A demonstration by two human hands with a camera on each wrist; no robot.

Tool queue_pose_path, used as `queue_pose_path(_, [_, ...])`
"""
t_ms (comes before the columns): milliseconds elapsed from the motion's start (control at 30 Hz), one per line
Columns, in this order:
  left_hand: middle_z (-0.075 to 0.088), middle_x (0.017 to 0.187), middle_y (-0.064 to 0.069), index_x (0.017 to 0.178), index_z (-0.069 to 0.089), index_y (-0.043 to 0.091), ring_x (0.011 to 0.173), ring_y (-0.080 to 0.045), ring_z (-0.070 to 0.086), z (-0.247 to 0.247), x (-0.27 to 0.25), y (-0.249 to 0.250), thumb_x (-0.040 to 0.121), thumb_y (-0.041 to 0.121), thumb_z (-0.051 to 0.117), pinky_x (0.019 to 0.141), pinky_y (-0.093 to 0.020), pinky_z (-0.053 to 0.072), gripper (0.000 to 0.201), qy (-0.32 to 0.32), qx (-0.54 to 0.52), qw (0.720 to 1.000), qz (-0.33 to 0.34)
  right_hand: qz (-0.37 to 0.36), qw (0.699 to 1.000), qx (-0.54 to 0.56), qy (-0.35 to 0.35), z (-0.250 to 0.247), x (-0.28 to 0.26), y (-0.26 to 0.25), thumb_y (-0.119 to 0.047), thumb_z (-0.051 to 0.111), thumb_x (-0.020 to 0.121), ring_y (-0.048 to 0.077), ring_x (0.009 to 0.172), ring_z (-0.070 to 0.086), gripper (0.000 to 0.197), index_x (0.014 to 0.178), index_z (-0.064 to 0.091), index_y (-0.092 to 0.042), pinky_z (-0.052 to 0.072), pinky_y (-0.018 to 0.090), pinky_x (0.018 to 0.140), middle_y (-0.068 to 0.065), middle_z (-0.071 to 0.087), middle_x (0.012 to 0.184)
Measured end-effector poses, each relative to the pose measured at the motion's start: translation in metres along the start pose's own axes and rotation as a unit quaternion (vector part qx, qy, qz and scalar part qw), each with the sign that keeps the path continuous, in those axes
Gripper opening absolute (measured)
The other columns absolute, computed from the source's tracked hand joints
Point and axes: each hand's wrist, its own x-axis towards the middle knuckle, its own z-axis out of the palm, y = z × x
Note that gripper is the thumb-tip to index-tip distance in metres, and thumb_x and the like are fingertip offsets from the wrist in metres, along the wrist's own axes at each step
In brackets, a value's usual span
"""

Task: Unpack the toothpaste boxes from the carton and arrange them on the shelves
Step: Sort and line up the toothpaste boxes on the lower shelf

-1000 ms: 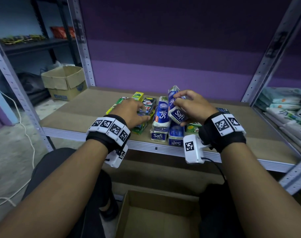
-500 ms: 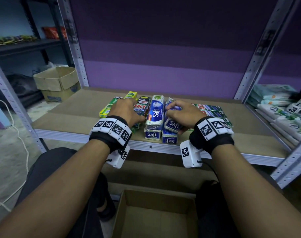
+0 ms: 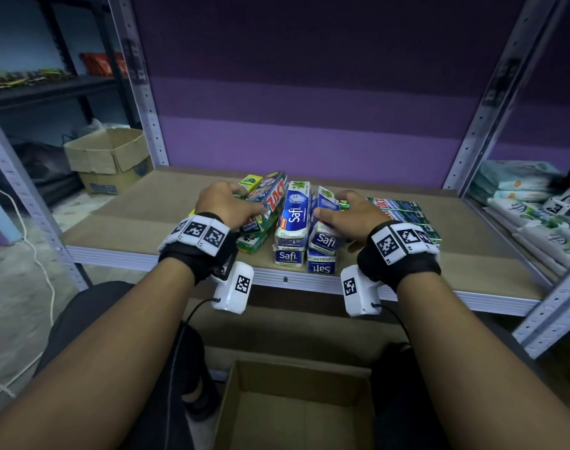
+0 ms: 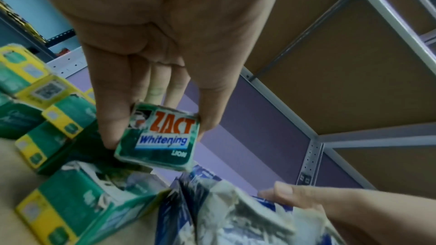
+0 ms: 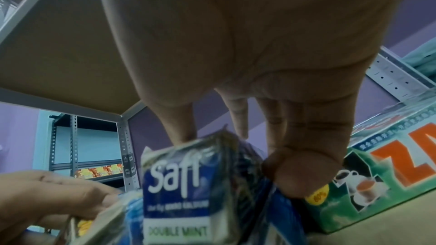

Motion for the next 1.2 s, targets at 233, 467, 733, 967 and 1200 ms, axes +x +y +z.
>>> queue_pose_path(233, [0.068,0.121,0.005,0.127,0.063,0.017,0.097,-0.006,0.068,-0.013,-0.003,0.006,0.069,0.030,0.088,0.090,-0.034,0.057,0.064,0.024,-0.054,0.992,0.111,-0.043,0.985,0.143,0.084,-0.017,0.002,-0.005,-0.050,0.069,0.085,0.016,0.076,0.063,0.041,0.118,0.059,-0.028,0.055,0.034,0.066,0.001,0.066,0.116])
queue_pose_path(467, [0.067,0.123,0.012,0.129,0.061,0.025,0.108,0.004,0.061,-0.008,-0.012,0.014,0.074,0.025,0.085,0.096,-0.029,0.053,0.060,0.012,-0.079,0.978,0.194,-0.006,0.883,0.467,0.038,-0.028,0.000,-0.011,-0.030,0.069,0.092,0.036,0.093,0.070,0.056,0.138,0.040,-0.018,0.062,0.040,0.071,0.019,0.056,0.121])
queue_pose_path(733, [0.068,0.119,0.015,0.129,0.062,0.032,0.109,0.008,0.061,-0.003,-0.023,0.020,0.075,0.026,0.084,0.088,-0.022,0.055,0.058,-0.001,-0.104,0.951,0.292,-0.032,0.800,0.598,-0.031,-0.037,-0.007,-0.010,-0.011,0.069,0.091,0.034,0.094,0.073,0.042,0.126,0.051,0.004,0.061,0.038,0.079,0.029,0.068,0.111])
queue_pose_path(967, [0.059,0.120,0.017,0.129,0.058,0.033,0.112,0.002,0.057,0.002,-0.027,0.021,0.076,0.019,0.083,0.087,-0.013,0.050,0.060,0.000,-0.069,0.928,0.367,-0.098,0.762,0.640,-0.022,-0.044,-0.012,-0.011,0.001,0.071,0.085,0.033,0.101,0.071,0.047,0.129,0.053,0.004,0.059,0.044,0.085,0.022,0.071,0.110])
queue_pose_path(1200, [0.061,0.128,0.012,0.134,0.055,0.028,0.115,-0.006,0.059,0.004,-0.029,0.029,0.087,0.026,0.074,0.097,-0.032,0.053,0.051,-0.028,-0.155,0.926,0.342,-0.189,0.792,0.580,0.025,-0.045,-0.016,-0.020,0.003,0.075,0.080,0.030,0.105,0.070,0.043,0.118,0.061,-0.009,0.060,0.041,0.082,0.011,0.073,0.110])
